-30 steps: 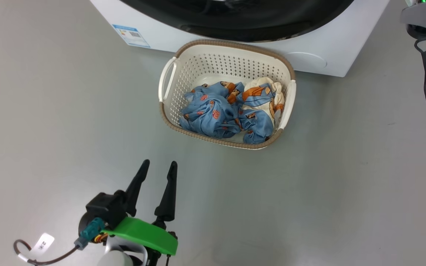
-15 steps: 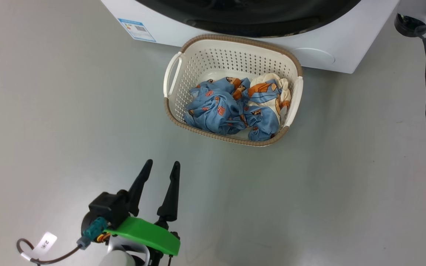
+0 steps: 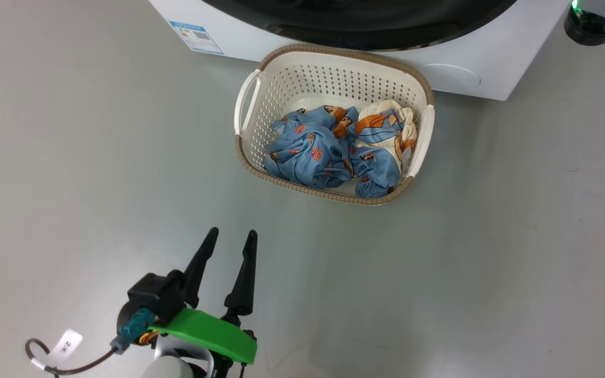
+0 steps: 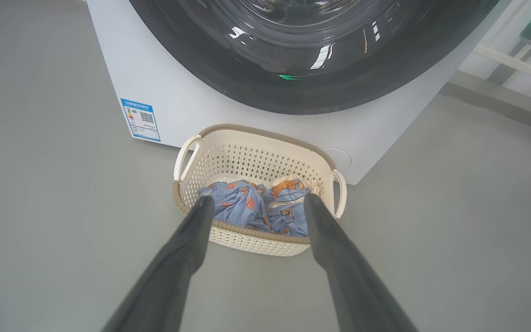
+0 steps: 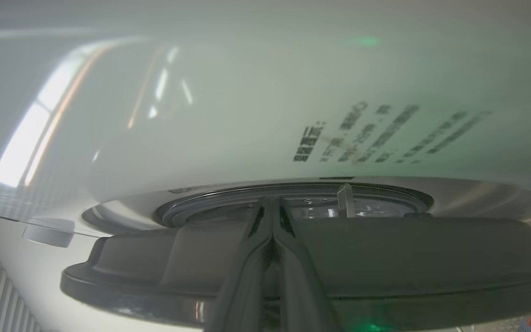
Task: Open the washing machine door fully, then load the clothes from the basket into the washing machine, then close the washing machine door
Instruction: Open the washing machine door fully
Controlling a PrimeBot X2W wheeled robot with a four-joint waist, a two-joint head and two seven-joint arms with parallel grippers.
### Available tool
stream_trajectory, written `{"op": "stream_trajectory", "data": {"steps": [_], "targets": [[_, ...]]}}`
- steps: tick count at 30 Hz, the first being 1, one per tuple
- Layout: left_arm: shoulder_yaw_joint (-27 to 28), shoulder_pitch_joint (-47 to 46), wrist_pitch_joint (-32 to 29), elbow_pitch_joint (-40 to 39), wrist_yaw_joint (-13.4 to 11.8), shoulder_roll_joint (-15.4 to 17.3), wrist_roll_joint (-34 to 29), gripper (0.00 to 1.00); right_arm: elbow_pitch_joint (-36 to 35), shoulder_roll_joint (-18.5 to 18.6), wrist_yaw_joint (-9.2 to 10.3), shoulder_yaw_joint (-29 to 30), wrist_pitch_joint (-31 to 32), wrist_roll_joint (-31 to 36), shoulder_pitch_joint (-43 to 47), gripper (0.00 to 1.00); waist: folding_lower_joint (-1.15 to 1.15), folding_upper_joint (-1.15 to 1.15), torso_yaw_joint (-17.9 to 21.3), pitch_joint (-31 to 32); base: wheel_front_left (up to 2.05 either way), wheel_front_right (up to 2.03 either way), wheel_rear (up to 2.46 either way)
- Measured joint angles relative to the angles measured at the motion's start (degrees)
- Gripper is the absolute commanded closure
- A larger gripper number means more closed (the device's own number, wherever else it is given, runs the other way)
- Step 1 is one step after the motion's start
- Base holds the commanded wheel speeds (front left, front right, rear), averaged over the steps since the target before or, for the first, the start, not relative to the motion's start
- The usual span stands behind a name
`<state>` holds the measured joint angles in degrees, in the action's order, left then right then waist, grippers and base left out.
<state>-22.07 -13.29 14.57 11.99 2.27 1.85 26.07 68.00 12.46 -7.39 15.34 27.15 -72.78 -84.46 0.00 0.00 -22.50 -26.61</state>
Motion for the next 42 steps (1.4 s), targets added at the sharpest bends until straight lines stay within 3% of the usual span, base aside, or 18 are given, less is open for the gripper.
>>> {"op": "stream_trajectory", "data": {"steps": [26,42], "targets": [[0.4,0.0,0.0,0.1,-0.1,0.0,-0.1,0.0,2.4,0.4,0.0,-1.6,7.1,0.1,1.7,1.0,0.0,0.0,0.8,2.5,0.0,0.0,0.0],[1.5,0.2,0.0,0.5,-0.1,0.0,-1.5,0.0,3.4,-2.4,0.0,-2.9,12.2,0.1,7.4,1.0,0.0,0.0,2.7,6.0,0.0,0.0,0.0]]}}
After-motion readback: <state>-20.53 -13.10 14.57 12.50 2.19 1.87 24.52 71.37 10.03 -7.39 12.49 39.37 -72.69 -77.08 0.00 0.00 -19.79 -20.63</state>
